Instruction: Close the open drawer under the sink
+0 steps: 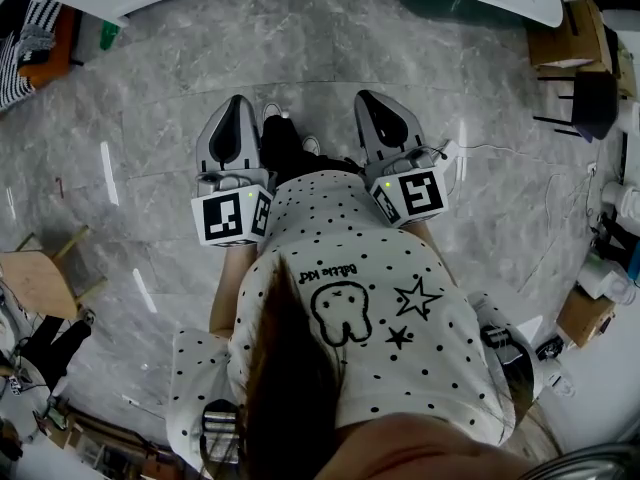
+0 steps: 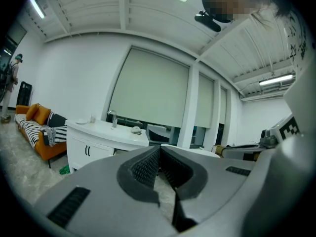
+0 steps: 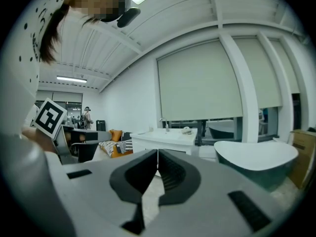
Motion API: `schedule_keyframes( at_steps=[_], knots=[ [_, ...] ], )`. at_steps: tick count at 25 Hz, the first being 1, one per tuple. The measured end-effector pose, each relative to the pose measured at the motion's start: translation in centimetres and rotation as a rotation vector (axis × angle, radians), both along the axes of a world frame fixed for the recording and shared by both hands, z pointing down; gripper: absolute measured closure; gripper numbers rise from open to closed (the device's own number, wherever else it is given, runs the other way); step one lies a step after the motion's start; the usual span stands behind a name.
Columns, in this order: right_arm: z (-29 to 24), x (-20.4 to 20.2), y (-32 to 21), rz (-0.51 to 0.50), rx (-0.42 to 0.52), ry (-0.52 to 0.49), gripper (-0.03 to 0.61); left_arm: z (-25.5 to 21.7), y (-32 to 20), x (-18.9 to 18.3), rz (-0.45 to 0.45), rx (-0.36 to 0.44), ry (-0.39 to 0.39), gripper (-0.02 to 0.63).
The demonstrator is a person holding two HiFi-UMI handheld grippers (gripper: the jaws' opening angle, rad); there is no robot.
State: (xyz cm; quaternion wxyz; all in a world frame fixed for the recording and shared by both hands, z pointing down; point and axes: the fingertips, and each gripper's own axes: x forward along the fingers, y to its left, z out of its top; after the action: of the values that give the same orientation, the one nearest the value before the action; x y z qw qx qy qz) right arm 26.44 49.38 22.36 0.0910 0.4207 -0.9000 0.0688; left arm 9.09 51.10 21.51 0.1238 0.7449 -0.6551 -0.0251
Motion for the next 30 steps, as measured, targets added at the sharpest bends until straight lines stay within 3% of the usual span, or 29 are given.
schedule_keyframes(
  at_steps=[17, 30],
  knots=[
    [-1.6, -10.1, -11.7, 0.083, -0.009, -0.030, 0.565, -1.4, -12.7, -9.4, 0.094, -0.017, 0.008, 0.607],
    [-0.4, -13.4, -16.3, 0.061, -0.045, -0.009, 0.565, 0.8, -16.6, -12.8, 0.057, -0.065, 0.047, 0.607]
  ],
)
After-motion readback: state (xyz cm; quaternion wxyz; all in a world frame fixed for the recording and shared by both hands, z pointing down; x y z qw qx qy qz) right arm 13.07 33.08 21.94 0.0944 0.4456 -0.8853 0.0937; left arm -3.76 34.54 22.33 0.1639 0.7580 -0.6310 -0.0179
